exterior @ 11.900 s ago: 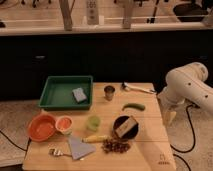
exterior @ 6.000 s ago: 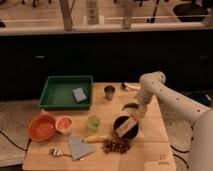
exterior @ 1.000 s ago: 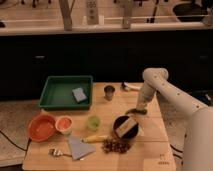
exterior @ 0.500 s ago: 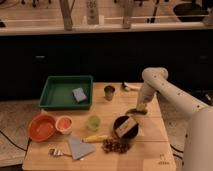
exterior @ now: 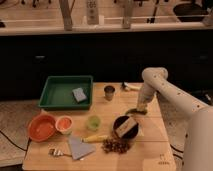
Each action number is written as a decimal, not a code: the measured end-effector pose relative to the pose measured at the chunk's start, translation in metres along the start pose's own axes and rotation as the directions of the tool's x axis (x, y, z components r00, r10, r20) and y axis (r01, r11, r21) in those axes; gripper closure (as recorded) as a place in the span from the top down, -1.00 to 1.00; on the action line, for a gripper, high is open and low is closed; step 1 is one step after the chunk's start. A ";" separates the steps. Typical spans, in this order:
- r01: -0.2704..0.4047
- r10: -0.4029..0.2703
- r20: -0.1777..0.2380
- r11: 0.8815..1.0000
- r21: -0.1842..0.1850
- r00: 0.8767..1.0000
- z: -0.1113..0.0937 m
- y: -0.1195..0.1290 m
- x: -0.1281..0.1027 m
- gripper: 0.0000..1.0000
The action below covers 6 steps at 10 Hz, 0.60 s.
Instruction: Place pepper in plastic cup
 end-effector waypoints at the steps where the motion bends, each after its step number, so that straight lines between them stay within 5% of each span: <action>1: 0.000 0.000 -0.004 1.000 -0.003 1.000 -0.001 0.006 -0.001 -0.02; 4: 0.002 -0.002 -0.004 1.000 0.024 1.000 -0.002 -0.009 -0.006 0.54; 6: 0.001 -0.001 -0.006 0.999 0.033 1.000 -0.001 -0.018 -0.006 0.60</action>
